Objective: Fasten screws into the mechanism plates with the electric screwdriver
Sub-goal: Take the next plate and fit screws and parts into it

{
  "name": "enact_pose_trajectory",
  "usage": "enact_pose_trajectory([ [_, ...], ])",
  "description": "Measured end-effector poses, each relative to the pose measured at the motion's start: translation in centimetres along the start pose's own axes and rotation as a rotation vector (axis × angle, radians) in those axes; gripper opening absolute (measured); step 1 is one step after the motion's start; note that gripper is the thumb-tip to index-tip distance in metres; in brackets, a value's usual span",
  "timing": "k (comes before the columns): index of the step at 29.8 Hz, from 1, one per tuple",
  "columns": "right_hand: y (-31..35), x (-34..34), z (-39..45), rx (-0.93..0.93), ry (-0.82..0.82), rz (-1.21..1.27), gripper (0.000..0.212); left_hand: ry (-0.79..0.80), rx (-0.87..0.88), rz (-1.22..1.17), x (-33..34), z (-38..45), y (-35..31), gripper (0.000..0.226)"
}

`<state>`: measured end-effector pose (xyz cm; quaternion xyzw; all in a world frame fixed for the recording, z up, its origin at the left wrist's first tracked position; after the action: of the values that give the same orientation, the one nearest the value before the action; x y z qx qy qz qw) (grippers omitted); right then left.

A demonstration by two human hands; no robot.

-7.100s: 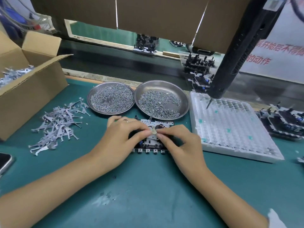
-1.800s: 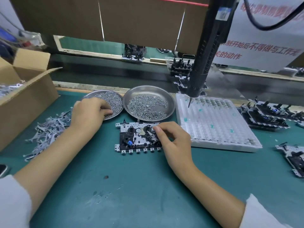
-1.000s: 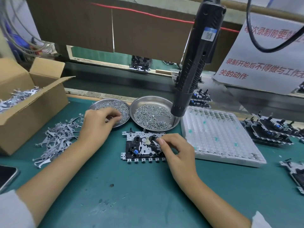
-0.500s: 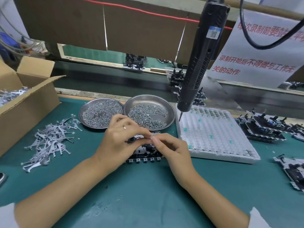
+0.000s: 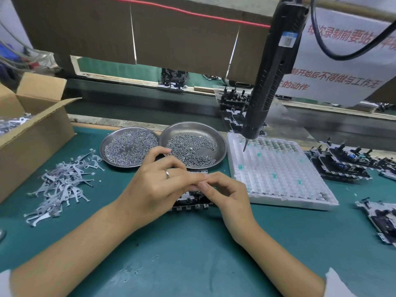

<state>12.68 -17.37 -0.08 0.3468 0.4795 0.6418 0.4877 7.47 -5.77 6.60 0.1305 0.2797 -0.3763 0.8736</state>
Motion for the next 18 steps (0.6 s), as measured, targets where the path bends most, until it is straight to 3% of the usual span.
enact_pose_trajectory([
  [14, 1.4, 0.8, -0.6, -0.159, -0.015, -0.128, 0.013, -0.082, -0.084, -0.111, -0.4, -0.1, -0.2, 0.049],
  [18, 1.7, 0.9, -0.6, -0.162, -0.015, -0.143, 0.013, -0.097, -0.075, -0.067, -0.5, -0.2, 0.0, 0.043],
])
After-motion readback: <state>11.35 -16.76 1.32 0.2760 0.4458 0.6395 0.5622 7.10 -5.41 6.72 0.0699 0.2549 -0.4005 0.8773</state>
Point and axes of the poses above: each hand's wrist, its own z-axis towards the middle knuckle, its own x-axis out of the palm, y = z × x, the point moved 9 cm from there along z, towards the middle knuckle, and after that the axes turned 1 degree about y, right-handed, at the moved point
